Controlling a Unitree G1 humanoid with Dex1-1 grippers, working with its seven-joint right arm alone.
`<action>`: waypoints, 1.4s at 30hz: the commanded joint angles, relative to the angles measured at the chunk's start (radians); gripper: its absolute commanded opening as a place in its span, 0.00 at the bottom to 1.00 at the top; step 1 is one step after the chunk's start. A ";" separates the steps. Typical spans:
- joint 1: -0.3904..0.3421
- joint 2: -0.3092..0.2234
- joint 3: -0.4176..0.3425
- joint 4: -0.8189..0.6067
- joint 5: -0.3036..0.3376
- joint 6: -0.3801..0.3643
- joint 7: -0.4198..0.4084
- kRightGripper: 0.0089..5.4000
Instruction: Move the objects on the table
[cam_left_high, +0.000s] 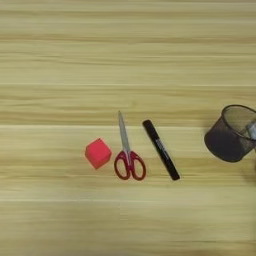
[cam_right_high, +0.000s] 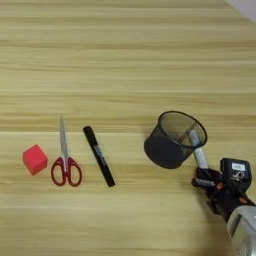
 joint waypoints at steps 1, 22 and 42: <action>-0.032 -0.062 0.001 -0.006 -0.010 -0.044 -0.004 0.14; 0.022 -0.022 0.059 -0.128 0.005 -0.031 -0.006 0.14; 0.078 0.063 0.154 -0.282 -0.006 0.018 -0.018 0.14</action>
